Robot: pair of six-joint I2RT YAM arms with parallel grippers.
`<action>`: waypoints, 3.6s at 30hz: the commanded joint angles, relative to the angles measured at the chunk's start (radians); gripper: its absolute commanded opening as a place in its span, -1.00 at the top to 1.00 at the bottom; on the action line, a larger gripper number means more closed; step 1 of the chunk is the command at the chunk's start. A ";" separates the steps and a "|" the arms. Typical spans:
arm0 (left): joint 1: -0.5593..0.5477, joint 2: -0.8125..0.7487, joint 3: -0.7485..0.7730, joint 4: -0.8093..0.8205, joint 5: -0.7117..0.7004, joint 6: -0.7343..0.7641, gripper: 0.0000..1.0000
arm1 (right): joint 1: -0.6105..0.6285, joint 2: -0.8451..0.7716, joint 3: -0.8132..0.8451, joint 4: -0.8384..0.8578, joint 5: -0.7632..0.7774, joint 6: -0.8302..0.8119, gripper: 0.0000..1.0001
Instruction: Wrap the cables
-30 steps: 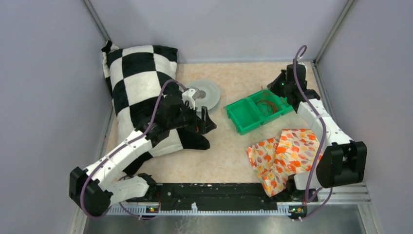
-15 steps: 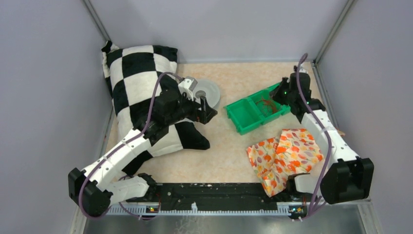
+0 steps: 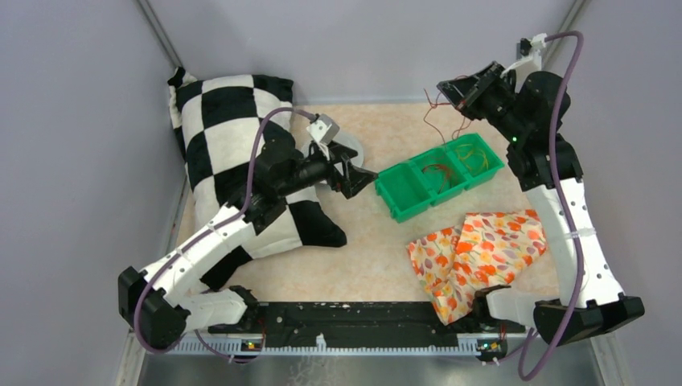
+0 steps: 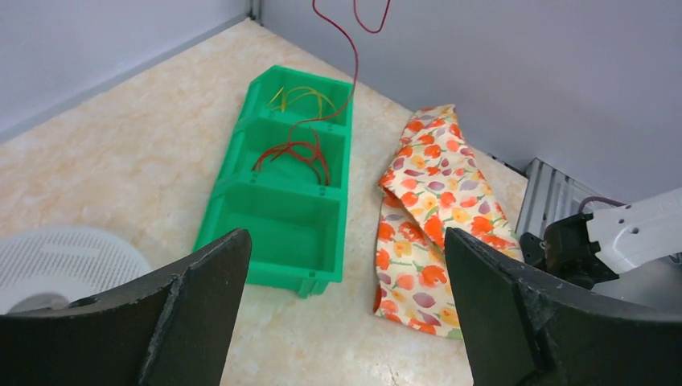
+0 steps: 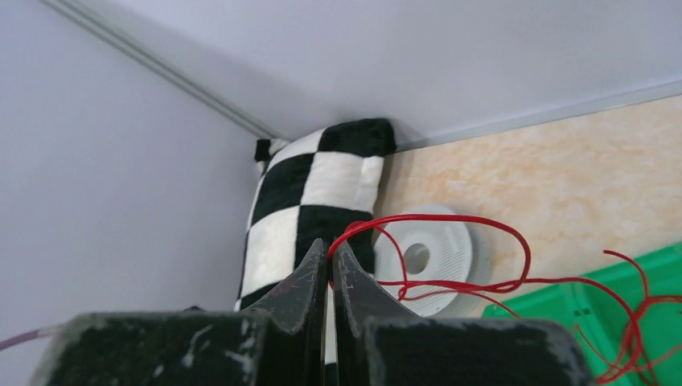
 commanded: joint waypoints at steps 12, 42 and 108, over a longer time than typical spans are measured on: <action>-0.088 0.221 0.203 0.269 0.007 0.051 -0.96 | 0.157 0.041 0.089 0.001 0.013 0.027 1.00; -0.128 0.453 0.360 0.399 -0.097 0.032 1.00 | 0.136 -0.016 0.051 -0.087 0.134 -0.026 1.00; 0.008 0.431 0.562 0.217 0.303 -0.044 -0.39 | -0.057 0.051 -0.007 0.117 -0.905 -0.100 1.00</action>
